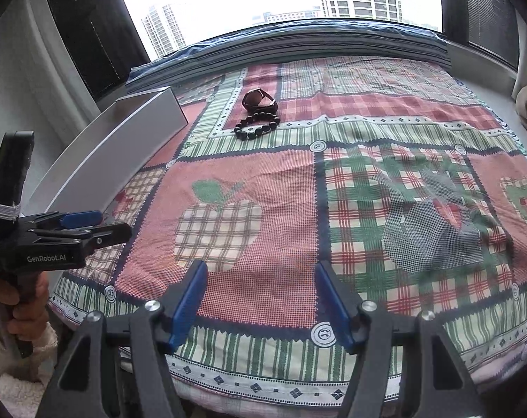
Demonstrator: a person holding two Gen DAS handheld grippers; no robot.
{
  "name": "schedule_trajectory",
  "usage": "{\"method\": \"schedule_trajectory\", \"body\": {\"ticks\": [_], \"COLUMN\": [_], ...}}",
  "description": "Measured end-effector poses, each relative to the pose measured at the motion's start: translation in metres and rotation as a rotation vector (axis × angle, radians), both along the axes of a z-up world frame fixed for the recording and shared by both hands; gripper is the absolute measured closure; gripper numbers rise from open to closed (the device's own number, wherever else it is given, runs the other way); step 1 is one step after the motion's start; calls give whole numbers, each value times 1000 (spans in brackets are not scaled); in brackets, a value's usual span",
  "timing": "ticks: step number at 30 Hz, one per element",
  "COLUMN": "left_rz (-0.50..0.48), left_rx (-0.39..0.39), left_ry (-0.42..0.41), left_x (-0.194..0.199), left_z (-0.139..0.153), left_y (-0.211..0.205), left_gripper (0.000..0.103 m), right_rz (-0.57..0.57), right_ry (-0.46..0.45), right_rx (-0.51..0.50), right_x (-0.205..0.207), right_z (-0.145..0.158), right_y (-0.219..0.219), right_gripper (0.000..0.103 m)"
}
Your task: Organize jewelry
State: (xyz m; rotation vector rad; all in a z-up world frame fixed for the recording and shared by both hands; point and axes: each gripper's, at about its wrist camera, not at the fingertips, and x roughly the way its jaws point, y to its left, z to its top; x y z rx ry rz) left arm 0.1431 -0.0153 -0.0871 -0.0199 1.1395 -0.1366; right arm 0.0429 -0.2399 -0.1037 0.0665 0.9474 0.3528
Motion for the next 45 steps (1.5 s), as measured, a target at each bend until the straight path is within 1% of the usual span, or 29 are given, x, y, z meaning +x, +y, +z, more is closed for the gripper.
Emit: {"method": "schedule_trajectory", "body": {"ticks": [5, 9, 14, 18, 20, 23, 25, 28, 30, 31, 33, 34, 35, 36, 38, 40, 41, 42, 43, 44, 45], "left_rz": [-44, -81, -117, -155, -212, -335, -419, -553, -610, -626, -622, -610, -596, -580, -557, -564, -566, -562, -547, -533, -530], "left_rx": [32, 61, 108, 122, 112, 79, 81, 145, 210, 227, 239, 236, 221, 203, 168, 145, 122, 98, 76, 66, 54], "left_ry": [37, 50, 40, 18, 2, -41, -65, -72, -85, -80, -62, -53, -41, -32, -20, -15, -18, -7, 2, 8, 22], "left_x": [22, 36, 57, 78, 93, 119, 136, 154, 163, 169, 183, 190, 197, 203, 212, 215, 216, 218, 219, 220, 222], "left_z": [-9, -12, -9, -2, 4, 18, 23, 12, -2, -10, -24, -31, -36, -41, -47, -51, -51, -51, -51, -51, -51], "left_y": [-15, -25, -35, -41, -47, -54, -61, -81, -93, -97, -99, -98, -96, -93, -88, -87, -86, -84, -82, -81, -81], "left_gripper": [17, 17, 17, 17, 17, 17, 17, 17, 17, 17, 23, 31, 36, 39, 51, 58, 64, 66, 73, 90, 93], "right_rz": [-22, -38, -51, -61, -66, -82, -94, -107, -107, -105, -100, -98, -95, -93, -88, -85, -84, -86, -87, -87, -88], "right_ry": [10, 27, 49, 61, 62, 55, 55, 70, 84, 87, 88, 89, 90, 92, 95, 100, 105, 109, 113, 115, 115], "right_rx": [7, 16, 28, 41, 46, 46, 52, 66, 72, 72, 72, 72, 73, 75, 78, 80, 80, 81, 82, 84, 84], "right_x": [4, 9, 16, 21, 23, 24, 25, 27, 29, 29, 30, 30, 30, 31, 31, 33, 35, 36, 37, 38, 38], "right_z": [-3, -8, -16, -19, -19, -18, -18, -23, -27, -28, -28, -28, -28, -29, -29, -31, -33, -34, -35, -36, -36], "right_y": [-13, -23, -34, -41, -45, -52, -55, -59, -59, -58, -57, -56, -55, -55, -54, -53, -52, -52, -52, -51, -51], "right_gripper": [38, 38, 38, 38, 38, 38, 38, 38, 38, 38, 38, 38, 38, 38, 38, 38, 38, 38, 38, 38, 38]}}
